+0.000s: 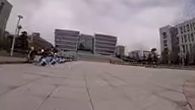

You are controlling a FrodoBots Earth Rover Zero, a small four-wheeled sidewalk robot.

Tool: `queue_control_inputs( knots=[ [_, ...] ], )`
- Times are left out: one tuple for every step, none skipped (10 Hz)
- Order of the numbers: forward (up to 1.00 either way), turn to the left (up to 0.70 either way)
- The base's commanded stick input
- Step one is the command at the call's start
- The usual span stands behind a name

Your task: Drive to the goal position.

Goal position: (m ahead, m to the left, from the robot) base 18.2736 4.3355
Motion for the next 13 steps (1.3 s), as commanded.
queue_control_inputs(
  knots=[
    [0.70,0.02],
    [0.70,0.02],
    [0.70,0.03],
    [0.70,0.06],
    [0.70,0.10],
    [0.70,0.20],
    [0.70,0.30],
    [0.70,0.23],
    [0.70,0.06],
    [0.70,0.02],
    [0.70,0.02],
    [0.70,0.01],
    [0.70,0.02]
  ],
)
